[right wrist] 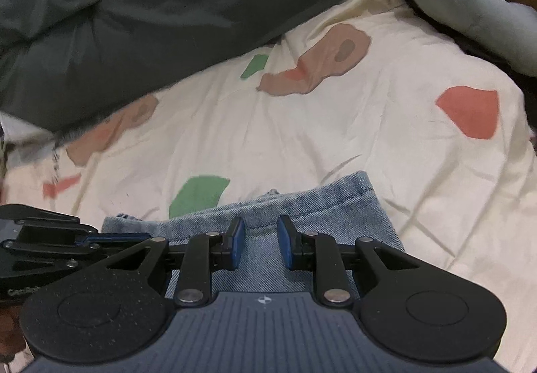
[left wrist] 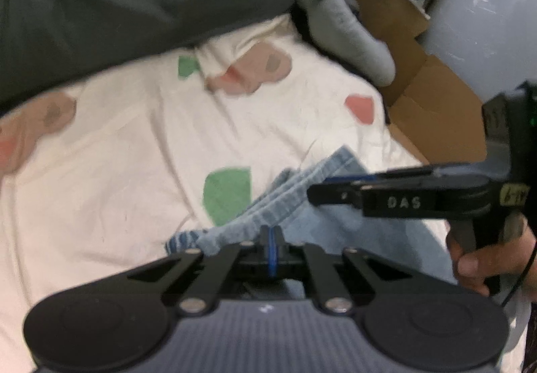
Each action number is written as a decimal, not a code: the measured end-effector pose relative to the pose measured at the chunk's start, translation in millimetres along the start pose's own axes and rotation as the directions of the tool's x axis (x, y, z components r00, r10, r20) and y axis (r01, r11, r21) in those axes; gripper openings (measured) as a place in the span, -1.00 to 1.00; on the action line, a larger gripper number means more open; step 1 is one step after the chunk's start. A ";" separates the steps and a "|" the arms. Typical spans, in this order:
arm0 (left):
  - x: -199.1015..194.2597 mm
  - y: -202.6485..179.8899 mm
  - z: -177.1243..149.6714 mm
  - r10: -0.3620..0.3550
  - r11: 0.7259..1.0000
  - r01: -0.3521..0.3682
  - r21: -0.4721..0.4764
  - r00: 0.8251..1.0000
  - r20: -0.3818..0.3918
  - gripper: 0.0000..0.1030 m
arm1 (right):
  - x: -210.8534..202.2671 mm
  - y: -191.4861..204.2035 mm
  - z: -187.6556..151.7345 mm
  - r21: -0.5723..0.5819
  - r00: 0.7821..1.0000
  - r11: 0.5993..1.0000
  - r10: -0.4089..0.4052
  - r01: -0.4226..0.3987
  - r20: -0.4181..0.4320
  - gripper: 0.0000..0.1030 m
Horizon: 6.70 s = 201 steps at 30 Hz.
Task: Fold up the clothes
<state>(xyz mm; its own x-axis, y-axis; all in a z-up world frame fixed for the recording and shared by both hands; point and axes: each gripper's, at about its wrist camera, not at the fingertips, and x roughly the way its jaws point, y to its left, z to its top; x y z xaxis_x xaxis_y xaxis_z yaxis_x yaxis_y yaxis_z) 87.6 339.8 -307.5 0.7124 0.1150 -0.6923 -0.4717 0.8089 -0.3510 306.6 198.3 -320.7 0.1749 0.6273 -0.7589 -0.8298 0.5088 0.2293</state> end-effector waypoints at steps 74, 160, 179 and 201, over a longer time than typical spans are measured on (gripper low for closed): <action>10.4 -41.8 -47.8 0.069 0.906 -0.034 0.422 0.995 -0.068 -0.08 | -129.6 -39.7 -173.2 -0.179 0.926 0.951 -0.290 0.252 -0.241 -0.05; 4.1 -194.8 -143.9 -0.082 0.758 0.385 0.527 0.857 -0.508 0.08 | -256.2 -62.6 -335.9 0.091 0.945 0.940 -0.328 0.328 -0.009 -0.59; -19.7 -200.2 -163.8 -0.057 0.702 0.460 0.543 0.797 -0.601 0.08 | -260.1 21.0 -363.3 0.088 0.978 0.977 -0.185 0.193 -0.094 -0.62; -28.1 -182.9 -174.0 -0.093 0.813 0.491 0.313 0.640 -0.763 -0.52 | -268.4 21.7 -384.3 0.307 0.993 0.945 -0.094 0.113 -0.077 -0.46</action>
<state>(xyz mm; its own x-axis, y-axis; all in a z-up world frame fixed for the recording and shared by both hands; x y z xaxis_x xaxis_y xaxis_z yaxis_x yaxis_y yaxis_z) 63.5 88.3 -333.6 0.1038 -0.4413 -0.8914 0.1290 0.8946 -0.4278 38.0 -185.6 -346.3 0.2104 0.5297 -0.8217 -0.6021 0.7324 0.3179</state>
